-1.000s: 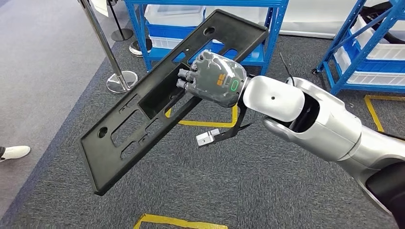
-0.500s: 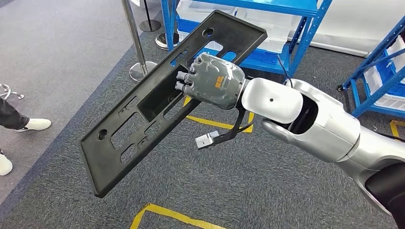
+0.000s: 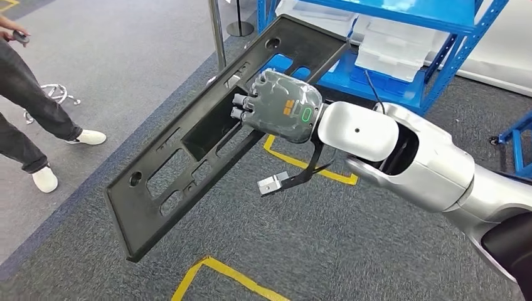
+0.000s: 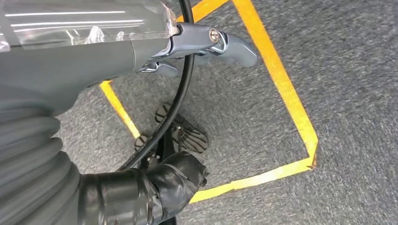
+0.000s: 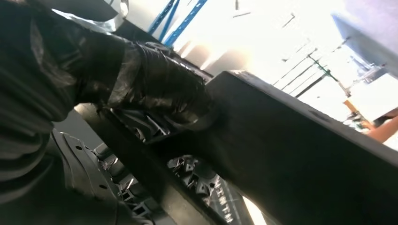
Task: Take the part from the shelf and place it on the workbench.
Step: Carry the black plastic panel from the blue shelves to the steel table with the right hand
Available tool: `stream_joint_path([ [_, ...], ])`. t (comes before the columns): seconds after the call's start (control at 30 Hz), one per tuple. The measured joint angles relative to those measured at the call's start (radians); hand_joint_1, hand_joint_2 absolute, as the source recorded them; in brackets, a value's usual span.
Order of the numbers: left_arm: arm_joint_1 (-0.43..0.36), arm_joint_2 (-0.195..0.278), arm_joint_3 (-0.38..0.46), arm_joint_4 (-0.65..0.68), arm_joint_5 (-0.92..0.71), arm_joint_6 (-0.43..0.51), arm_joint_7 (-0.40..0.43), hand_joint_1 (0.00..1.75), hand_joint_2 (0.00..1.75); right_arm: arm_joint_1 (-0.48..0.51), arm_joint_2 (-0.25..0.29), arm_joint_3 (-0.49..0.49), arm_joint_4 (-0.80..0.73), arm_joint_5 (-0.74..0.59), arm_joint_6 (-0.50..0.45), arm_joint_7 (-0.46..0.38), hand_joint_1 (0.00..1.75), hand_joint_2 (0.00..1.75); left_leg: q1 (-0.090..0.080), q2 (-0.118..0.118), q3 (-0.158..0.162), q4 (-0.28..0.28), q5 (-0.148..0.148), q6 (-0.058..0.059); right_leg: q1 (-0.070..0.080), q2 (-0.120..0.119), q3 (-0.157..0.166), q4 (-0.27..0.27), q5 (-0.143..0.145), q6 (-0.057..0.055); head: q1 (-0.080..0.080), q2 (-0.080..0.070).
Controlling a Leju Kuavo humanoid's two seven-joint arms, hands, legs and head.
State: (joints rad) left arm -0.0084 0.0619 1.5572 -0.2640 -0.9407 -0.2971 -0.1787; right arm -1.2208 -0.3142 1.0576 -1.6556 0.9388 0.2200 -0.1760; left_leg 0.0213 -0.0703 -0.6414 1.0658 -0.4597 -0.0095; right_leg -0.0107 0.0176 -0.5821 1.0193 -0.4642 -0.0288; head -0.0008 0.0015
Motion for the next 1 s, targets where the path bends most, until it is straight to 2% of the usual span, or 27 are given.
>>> stream_joint_path([
  [0.03,0.0,0.0,0.0,0.0,0.0,0.0,0.0,0.0,1.75,-0.001,0.0,0.0,0.0,0.0,0.0,0.0,1.75,1.75,0.0,0.03,-0.023,0.049,-0.029,-0.003,0.001,-0.012,0.002,-0.005,0.002,-0.005,0.0,0.0],
  [0.07,-0.002,0.0,0.0,0.0,0.0,0.001,0.0,0.0,1.75,-0.002,0.0,0.001,0.0,0.0,0.0,0.0,1.75,1.75,0.0,0.05,-0.053,0.113,-0.062,-0.006,0.004,-0.023,0.003,-0.006,0.002,-0.009,-0.001,0.0],
  [0.1,-0.004,0.0,0.0,0.0,0.0,0.001,0.0,0.0,1.75,-0.002,0.0,0.002,0.0,0.0,0.0,0.0,1.75,1.75,0.001,0.058,-0.083,0.178,-0.089,-0.009,0.006,-0.035,0.002,-0.005,0.002,-0.01,-0.001,0.0],
  [0.13,-0.005,-0.001,0.0,0.0,0.001,0.001,0.001,0.0,1.75,-0.001,0.0,0.004,0.0,0.0,0.0,0.0,1.75,1.75,0.002,0.062,-0.102,0.219,-0.099,-0.012,0.008,-0.048,0.001,-0.004,0.001,-0.011,-0.001,0.0],
  [0.17,-0.004,-0.002,0.0,0.0,0.001,0.002,0.001,0.0,1.75,0.0,0.0,0.006,0.0,0.0,0.0,0.0,1.75,1.75,0.002,0.064,-0.104,0.226,-0.092,-0.013,0.009,-0.06,0.0,-0.003,0.0,-0.011,-0.001,0.0],
  [0.2,-0.004,-0.002,0.0,0.0,0.001,0.002,0.002,0.0,1.75,0.001,0.0,0.008,0.0,0.0,0.0,0.0,1.75,1.75,0.002,0.069,-0.084,0.19,-0.068,-0.014,0.01,-0.072,0.0,-0.001,-0.002,-0.01,-0.001,0.0],
  [0.23,-0.003,-0.002,0.0,0.0,0.001,0.003,0.002,0.0,1.75,0.001,0.0,0.009,0.0,0.0,0.0,0.0,1.75,1.75,0.002,0.08,-0.047,0.124,-0.034,-0.013,0.01,-0.083,0.001,0.002,-0.005,-0.007,-0.001,0.0],
  [0.3,-0.004,-0.002,0.0,0.0,0.002,0.004,0.002,0.0,1.75,0.0,0.0,0.009,0.0,0.0,0.0,0.0,1.75,1.75,-0.005,0.11,0.02,0.002,0.006,-0.005,0.014,-0.101,0.002,0.009,-0.012,0.001,-0.001,0.0],
  [0.33,-0.004,-0.002,0.0,0.0,0.002,0.005,0.003,0.0,1.75,0.0,0.0,0.009,0.0,0.0,0.0,0.0,1.75,1.75,-0.008,0.117,0.035,-0.029,0.012,0.001,0.017,-0.109,0.003,0.011,-0.015,0.005,0.0,0.0],
  [0.37,-0.003,-0.002,0.0,0.0,0.002,0.005,0.003,0.0,1.75,0.0,0.0,0.009,0.0,0.0,0.0,0.0,1.75,1.75,-0.012,0.116,0.037,-0.037,0.011,0.007,0.019,-0.116,0.003,0.011,-0.015,0.009,0.0,0.0],
  [0.43,-0.001,-0.002,0.0,0.0,0.002,0.005,0.004,0.0,1.75,-0.001,0.001,0.009,0.0,0.0,0.0,0.0,1.75,1.75,-0.01,0.096,0.036,-0.043,0.018,0.018,0.019,-0.128,0.006,0.01,-0.018,0.017,0.0,0.0],
  [0.47,-0.001,-0.002,0.0,0.0,0.002,0.004,0.004,0.0,1.75,-0.001,0.002,0.009,0.0,0.0,0.0,0.0,1.75,1.75,-0.008,0.087,0.038,-0.047,0.021,0.024,0.017,-0.115,0.004,0.02,-0.027,0.022,0.0,0.0],
  [0.5,-0.001,-0.002,0.0,0.0,0.002,0.004,0.004,0.0,1.75,-0.002,0.002,0.009,0.0,0.0,0.0,0.0,1.75,1.75,-0.005,0.078,0.039,-0.051,0.024,0.03,0.014,-0.093,-0.007,0.047,-0.047,0.027,0.0,0.0],
  [0.57,-0.003,-0.002,0.0,0.0,0.002,0.003,0.003,0.0,1.75,-0.001,0.0,0.009,0.0,0.0,0.0,0.0,1.75,1.75,-0.004,0.061,0.038,-0.055,0.028,0.038,0.008,-0.039,-0.059,0.162,-0.111,0.033,0.0,0.0],
  [0.6,-0.004,-0.002,0.0,0.0,0.002,0.003,0.003,0.0,1.75,0.0,-0.001,0.009,0.0,0.0,0.0,0.0,1.75,1.75,-0.004,0.051,0.036,-0.054,0.029,0.039,0.007,-0.027,-0.094,0.232,-0.14,0.034,0.0,0.0],
  [0.63,-0.004,-0.002,0.0,0.0,0.002,0.003,0.003,0.0,1.75,0.002,-0.001,0.009,0.001,0.0,0.0,0.0,1.75,1.75,-0.004,0.039,0.034,-0.052,0.029,0.04,0.007,-0.022,-0.121,0.283,-0.154,0.035,0.0,0.0],
  [0.67,-0.005,-0.002,0.0,0.0,0.002,0.002,0.003,0.0,1.75,0.004,-0.001,0.009,0.001,0.0,0.0,0.0,1.75,1.75,-0.004,0.027,0.033,-0.05,0.03,0.04,0.006,-0.021,-0.131,0.3,-0.148,0.034,0.0,0.0],
  [0.7,-0.005,-0.002,0.0,0.0,0.002,0.002,0.003,0.0,1.75,0.005,-0.001,0.009,0.001,0.0,0.0,0.0,1.75,1.75,-0.005,0.014,0.033,-0.049,0.029,0.04,0.006,-0.018,-0.122,0.278,-0.123,0.032,0.0,0.0],
  [0.73,-0.005,-0.002,0.0,0.0,0.002,0.002,0.003,0.0,1.75,0.005,-0.001,0.009,0.001,0.0,0.0,0.0,1.75,1.75,-0.004,0.0,0.033,-0.047,0.029,0.04,0.005,-0.011,-0.095,0.218,-0.084,0.029,0.0,0.0],
  [0.8,-0.006,-0.003,0.0,0.0,0.002,0.002,0.003,0.0,1.75,0.004,-0.002,0.009,0.001,0.0,0.0,0.0,1.75,1.75,-0.004,-0.025,0.03,-0.044,0.03,0.035,0.002,0.037,-0.032,0.079,-0.024,0.02,0.0,0.0],
  [0.83,-0.006,-0.003,0.0,0.0,0.002,0.002,0.004,0.0,1.75,0.004,-0.002,0.009,0.001,0.0,0.0,0.0,1.75,1.75,-0.002,-0.037,0.025,-0.043,0.032,0.03,0.002,0.056,-0.015,0.037,-0.01,0.018,0.0,0.0],
  [0.87,-0.006,-0.004,0.0,0.0,0.001,0.002,0.004,0.0,1.75,0.004,-0.002,0.009,0.001,0.0,0.0,0.0,1.75,1.75,0.001,-0.048,0.02,-0.044,0.035,0.024,0.003,0.068,-0.009,0.019,-0.009,0.016,0.0,0.0],
  [0.93,-0.003,-0.004,0.0,0.0,0.0,0.003,0.005,0.0,1.75,0.004,-0.002,0.009,0.001,0.0,0.0,0.0,1.75,1.75,0.005,-0.07,0.013,-0.049,0.041,0.009,0.002,0.046,-0.006,0.01,-0.006,0.012,0.001,0.0],
  [0.97,-0.001,-0.005,0.0,0.0,0.0,0.004,0.006,0.0,1.75,0.004,-0.002,0.009,0.001,0.0,0.0,0.0,1.75,1.75,0.004,-0.065,0.009,-0.046,0.039,0.003,0.0,0.033,-0.001,0.001,-0.002,0.007,0.0,0.0],
  [1.0,0.0,-0.005,0.0,0.0,0.0,0.004,0.006,0.0,1.75,0.003,-0.002,0.009,0.002,0.0,0.0,0.0,1.75,1.75,0.002,-0.042,0.0,-0.028,0.026,-0.001,-0.002,0.018,0.004,-0.009,0.002,0.001,-0.002,0.0],
])
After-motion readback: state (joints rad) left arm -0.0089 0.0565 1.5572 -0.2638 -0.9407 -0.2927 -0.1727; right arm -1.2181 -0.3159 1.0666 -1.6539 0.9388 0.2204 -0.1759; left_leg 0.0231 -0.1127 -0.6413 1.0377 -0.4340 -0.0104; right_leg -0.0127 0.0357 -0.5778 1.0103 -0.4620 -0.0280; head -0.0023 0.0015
